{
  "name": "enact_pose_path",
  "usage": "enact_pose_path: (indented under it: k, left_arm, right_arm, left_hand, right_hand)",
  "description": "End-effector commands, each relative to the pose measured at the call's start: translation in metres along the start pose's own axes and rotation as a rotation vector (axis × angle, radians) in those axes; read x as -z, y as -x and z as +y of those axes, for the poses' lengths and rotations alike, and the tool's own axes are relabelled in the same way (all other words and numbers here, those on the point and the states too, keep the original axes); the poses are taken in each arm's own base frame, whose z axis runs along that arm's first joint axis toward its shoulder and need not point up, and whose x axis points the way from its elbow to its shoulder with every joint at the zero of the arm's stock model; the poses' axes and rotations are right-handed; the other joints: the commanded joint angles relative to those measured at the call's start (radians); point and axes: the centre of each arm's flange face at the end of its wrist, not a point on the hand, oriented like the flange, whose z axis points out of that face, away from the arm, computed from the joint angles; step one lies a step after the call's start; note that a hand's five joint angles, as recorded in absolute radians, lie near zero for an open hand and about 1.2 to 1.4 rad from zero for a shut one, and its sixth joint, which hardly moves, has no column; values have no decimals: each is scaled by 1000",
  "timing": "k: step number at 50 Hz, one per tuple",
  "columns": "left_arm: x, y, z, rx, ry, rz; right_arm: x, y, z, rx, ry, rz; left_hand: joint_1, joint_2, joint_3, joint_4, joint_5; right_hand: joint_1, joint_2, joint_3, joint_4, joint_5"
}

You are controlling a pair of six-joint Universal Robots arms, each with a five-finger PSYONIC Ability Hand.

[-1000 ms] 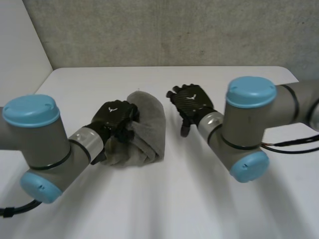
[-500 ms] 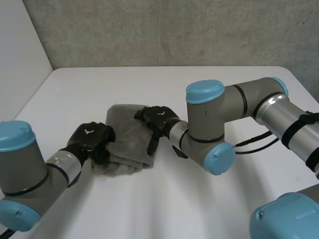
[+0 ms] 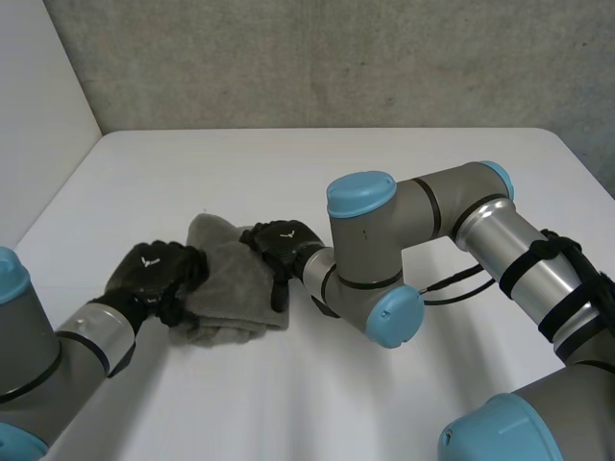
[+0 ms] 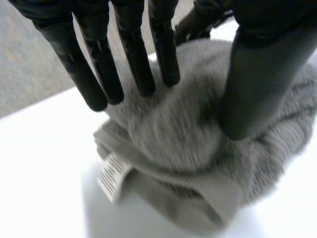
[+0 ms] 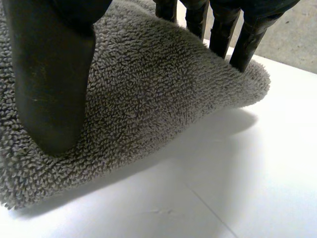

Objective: Fold the towel.

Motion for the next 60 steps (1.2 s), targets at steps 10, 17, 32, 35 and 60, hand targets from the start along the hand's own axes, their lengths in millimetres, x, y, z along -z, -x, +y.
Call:
enact_pose_path:
  k: [10,17,32,35,60]
  left_arm:
    - [-6,14,-79,-30,-268,-39]
    - [-33,14,-45,19,-157,-17]
    - [-58,18,3,1,-7,-10]
    - [-59,19,2,-3,-8,-11]
    - [14,0,-159,28,-427,18]
  right_arm:
    - [4,-1,-7,5,-8,11]
    - [4,-1,-7,4,-6,11]
    - [4,-2,-10,8,-18,17]
    - [4,-2,-7,6,-9,16]
    - [123,-73,-155,-10,-255,421]
  left_hand:
    - [-392,-394,-386,-387,-560]
    - [-386,-388,-380,-381,-554]
    - [-383,-385,-377,-378,-551]
    - [-383,-385,-377,-378,-551]
    - [-533,-535,-527,-527,-701]
  right_hand:
    - [-34,-65,-58,-74,-59]
    - [-34,-65,-58,-74,-59]
    - [-34,-65,-58,-74,-59]
    - [-34,-65,-58,-74,-59]
    - [-34,-65,-58,-74,-59]
